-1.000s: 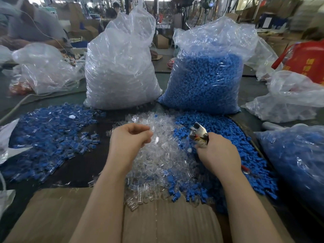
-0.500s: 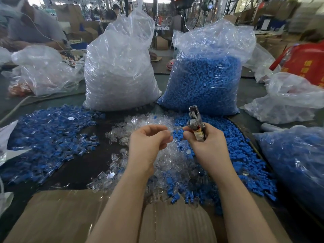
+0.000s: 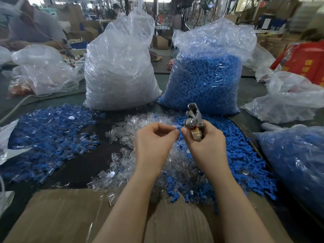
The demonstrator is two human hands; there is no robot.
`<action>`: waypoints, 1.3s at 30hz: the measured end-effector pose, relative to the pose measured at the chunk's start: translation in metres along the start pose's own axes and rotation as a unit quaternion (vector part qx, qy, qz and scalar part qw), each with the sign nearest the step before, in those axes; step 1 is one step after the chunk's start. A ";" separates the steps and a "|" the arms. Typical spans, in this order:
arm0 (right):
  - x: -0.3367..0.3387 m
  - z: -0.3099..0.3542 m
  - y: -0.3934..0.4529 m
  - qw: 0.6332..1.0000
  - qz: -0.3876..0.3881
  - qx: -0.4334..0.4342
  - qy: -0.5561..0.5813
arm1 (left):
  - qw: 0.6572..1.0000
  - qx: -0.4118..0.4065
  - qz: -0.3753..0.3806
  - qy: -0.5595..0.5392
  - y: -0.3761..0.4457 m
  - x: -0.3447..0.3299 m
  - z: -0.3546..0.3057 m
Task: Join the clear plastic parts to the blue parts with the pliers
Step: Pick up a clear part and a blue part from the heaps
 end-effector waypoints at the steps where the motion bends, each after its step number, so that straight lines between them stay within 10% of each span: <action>1: 0.000 0.000 0.000 1.000 -0.002 -0.001 -0.002 | 1.000 -0.018 -0.006 0.014 -0.001 -0.001 -0.003; 17: -0.004 -0.005 0.002 0.990 0.063 -0.066 0.109 | 0.989 -0.117 -0.043 0.079 -0.005 0.000 -0.013; 39: -0.011 -0.008 0.000 0.979 0.199 -0.035 -0.037 | 0.989 -0.104 0.057 -0.092 0.004 0.001 -0.009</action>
Point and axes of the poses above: each hand's wrist, its own y-axis towards the middle knuckle, its own x-axis out of the back of the hand, z = x × y, the point moved 7 cm from there along y, towards the middle knuckle, and after that the axes turned 10 degrees about y, right-handed, at the moved point
